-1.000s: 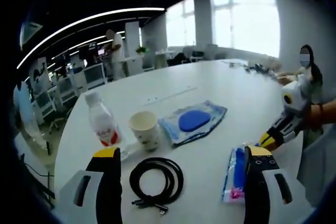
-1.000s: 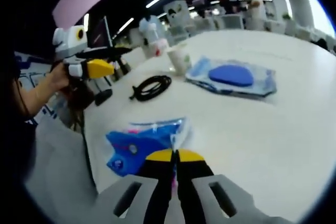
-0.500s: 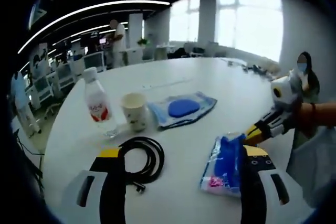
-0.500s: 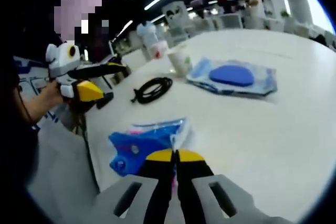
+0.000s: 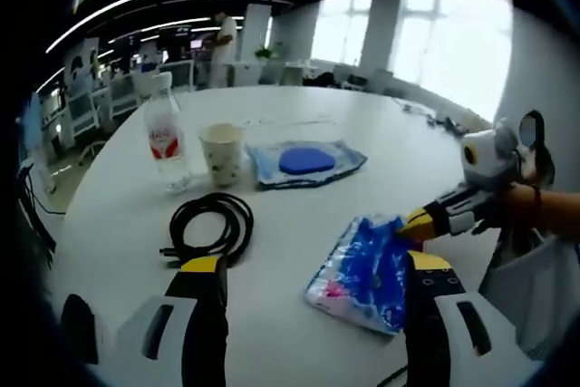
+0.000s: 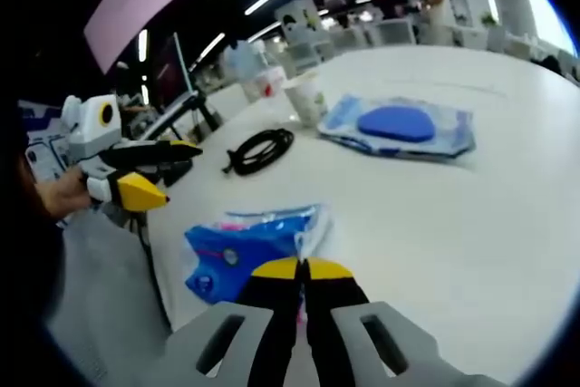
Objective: Arrange the tabletop items into an orderly group along one side of the table until the central work area is clear of visible clutter.
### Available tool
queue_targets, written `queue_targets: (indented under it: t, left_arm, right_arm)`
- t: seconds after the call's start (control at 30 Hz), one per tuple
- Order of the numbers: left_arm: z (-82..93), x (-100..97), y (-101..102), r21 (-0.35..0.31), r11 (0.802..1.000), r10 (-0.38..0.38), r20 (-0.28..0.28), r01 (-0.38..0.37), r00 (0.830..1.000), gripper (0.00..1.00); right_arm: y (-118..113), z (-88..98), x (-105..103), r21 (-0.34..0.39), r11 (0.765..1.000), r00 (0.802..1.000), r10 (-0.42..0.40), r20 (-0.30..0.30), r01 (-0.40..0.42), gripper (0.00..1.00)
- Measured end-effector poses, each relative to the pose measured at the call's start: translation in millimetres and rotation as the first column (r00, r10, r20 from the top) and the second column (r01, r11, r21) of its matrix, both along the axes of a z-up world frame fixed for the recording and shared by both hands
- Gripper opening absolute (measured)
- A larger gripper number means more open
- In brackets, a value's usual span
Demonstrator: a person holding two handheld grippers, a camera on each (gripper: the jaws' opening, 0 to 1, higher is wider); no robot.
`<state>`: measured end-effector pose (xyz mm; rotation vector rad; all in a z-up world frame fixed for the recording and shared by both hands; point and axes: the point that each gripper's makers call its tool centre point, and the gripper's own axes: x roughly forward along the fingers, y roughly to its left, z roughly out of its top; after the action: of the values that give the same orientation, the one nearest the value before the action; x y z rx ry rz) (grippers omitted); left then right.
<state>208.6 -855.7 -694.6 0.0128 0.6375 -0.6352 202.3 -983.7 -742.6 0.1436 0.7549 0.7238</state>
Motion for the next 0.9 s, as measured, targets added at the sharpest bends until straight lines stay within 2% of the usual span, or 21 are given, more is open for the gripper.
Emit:
queue_targets:
  t: [0.23,0.37,0.4,0.53,0.73,0.9]
  left_arm:
    - [-14.4,-21.3,-10,0.042,0.999,-0.015,-0.047,0.017,0.999,0.63]
    - [-19.4,-24.6,-10,0.063,0.998,-0.006,-0.052,0.01,0.999,0.55]
    - [-22.6,-26.3,-9,0.072,0.997,-0.001,-0.071,0.006,0.998,0.53]
    - [-27.2,-29.4,-11,0.044,0.999,0.016,-0.103,-0.012,0.995,0.46]
    - [-36.9,-39.5,-14,0.057,0.998,0.02,-0.157,-0.011,0.987,0.38]
    - [-41.7,-46.2,-16,0.048,0.999,0.022,-0.189,-0.013,0.982,0.25]
  right_arm:
    - [1,-1.0,-1,0.007,1.0,1.0,-0.006,-0.007,0.006,0.0]
    - [1,-1.1,-1,0.005,1.0,1.0,-0.006,-0.005,0.006,0.0]
    - [0,-1.1,-1,0.005,1.0,1.0,-0.006,-0.005,0.006,0.0]
    - [1,-1.0,-1,0.009,1.0,1.0,-0.009,-0.009,0.009,0.0]
    - [0,-0.7,-2,0.009,1.0,1.0,-0.014,-0.011,0.014,0.0]
    - [0,-0.5,-4,-0.003,1.0,1.0,-0.008,-0.01,0.008,0.0]
